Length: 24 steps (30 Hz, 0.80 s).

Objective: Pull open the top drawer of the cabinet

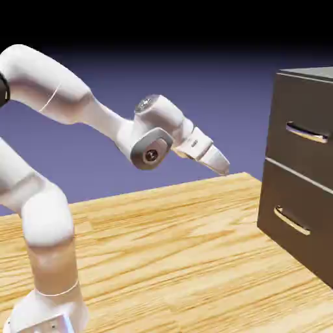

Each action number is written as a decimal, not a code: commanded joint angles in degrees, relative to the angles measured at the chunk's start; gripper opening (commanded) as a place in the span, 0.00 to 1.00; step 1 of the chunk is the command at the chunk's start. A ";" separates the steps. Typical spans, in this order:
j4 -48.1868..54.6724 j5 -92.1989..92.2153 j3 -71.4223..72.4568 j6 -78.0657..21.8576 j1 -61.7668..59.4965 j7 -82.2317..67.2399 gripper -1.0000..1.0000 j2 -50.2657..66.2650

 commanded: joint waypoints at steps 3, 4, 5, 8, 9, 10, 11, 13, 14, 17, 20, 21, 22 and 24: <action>2.06 -7.11 4.23 -1.28 -3.53 -7.48 0.50 4.35; 2.74 -9.48 5.64 -1.71 -4.71 -9.97 0.50 5.80; 3.42 -11.84 7.05 -2.14 -5.88 -12.46 0.50 7.24; 5.48 -18.95 11.29 -3.42 -9.41 -19.94 0.50 11.59; 6.16 -21.32 12.70 -3.84 -10.59 -22.43 0.50 13.04; 6.85 -23.68 14.11 -4.27 -11.76 -24.92 0.50 14.49; 7.53 -26.05 15.52 -4.70 -12.94 -27.41 0.50 15.94; 8.90 -30.79 18.34 -5.55 -15.29 -32.40 0.50 18.83; 9.59 -33.16 19.75 -5.98 -16.47 -34.89 0.50 20.28; 11.64 -40.26 23.98 -7.26 -20.00 -42.36 0.50 24.63; 13.70 -47.36 28.21 -8.54 -23.53 -49.84 0.50 28.97; 14.38 -49.73 29.62 -8.97 -24.70 -52.33 0.50 30.42; 15.07 -52.10 31.03 -9.40 -25.88 -54.82 0.50 31.87; 16.44 -56.84 33.85 -10.25 -28.23 -59.81 0.50 34.77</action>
